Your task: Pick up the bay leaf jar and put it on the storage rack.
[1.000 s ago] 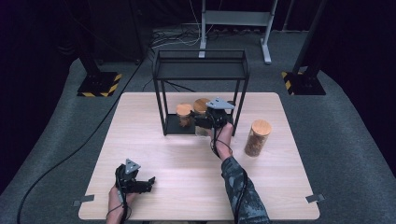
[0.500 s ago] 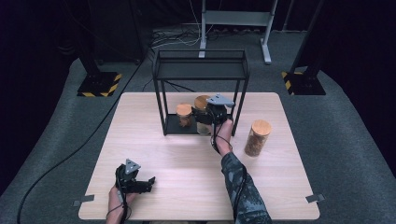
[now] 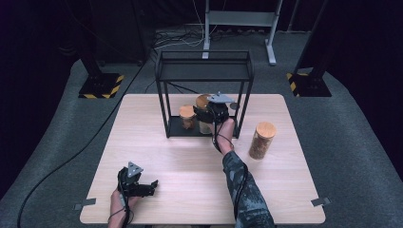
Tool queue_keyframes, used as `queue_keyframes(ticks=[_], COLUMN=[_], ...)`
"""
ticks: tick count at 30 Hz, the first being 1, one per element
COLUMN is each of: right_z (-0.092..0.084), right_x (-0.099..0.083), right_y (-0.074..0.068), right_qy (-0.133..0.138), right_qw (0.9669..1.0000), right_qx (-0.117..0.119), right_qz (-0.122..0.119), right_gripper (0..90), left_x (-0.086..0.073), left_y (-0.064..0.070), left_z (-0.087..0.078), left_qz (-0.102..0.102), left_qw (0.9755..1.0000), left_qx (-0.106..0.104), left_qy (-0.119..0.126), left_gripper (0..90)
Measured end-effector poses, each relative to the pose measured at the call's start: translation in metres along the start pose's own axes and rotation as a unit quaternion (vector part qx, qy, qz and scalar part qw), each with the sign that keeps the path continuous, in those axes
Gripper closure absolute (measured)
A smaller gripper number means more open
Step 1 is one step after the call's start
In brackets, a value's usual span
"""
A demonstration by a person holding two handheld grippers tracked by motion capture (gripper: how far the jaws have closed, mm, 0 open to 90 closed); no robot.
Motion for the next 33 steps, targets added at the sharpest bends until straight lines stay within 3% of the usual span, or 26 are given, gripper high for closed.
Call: queue_keyframes(ticks=[33], right_z=[0.02], right_x=[-0.002], right_y=[0.012], right_qy=[-0.007], right_qw=[0.9996], right_qx=[-0.013], right_qz=[0.026], right_gripper=[24.6], left_x=[0.0], left_y=[0.0], left_z=[0.0], left_qz=[0.0], left_qw=[1.0], left_qx=[-0.001], left_qy=[0.0], left_gripper=[1.3])
Point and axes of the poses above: each handheld gripper's, and its own axes: z roughly forward along the jaws, x roughly out of its top, y roughly to its right, the point moved 6 cm from there along z, roughly forward along the jaws
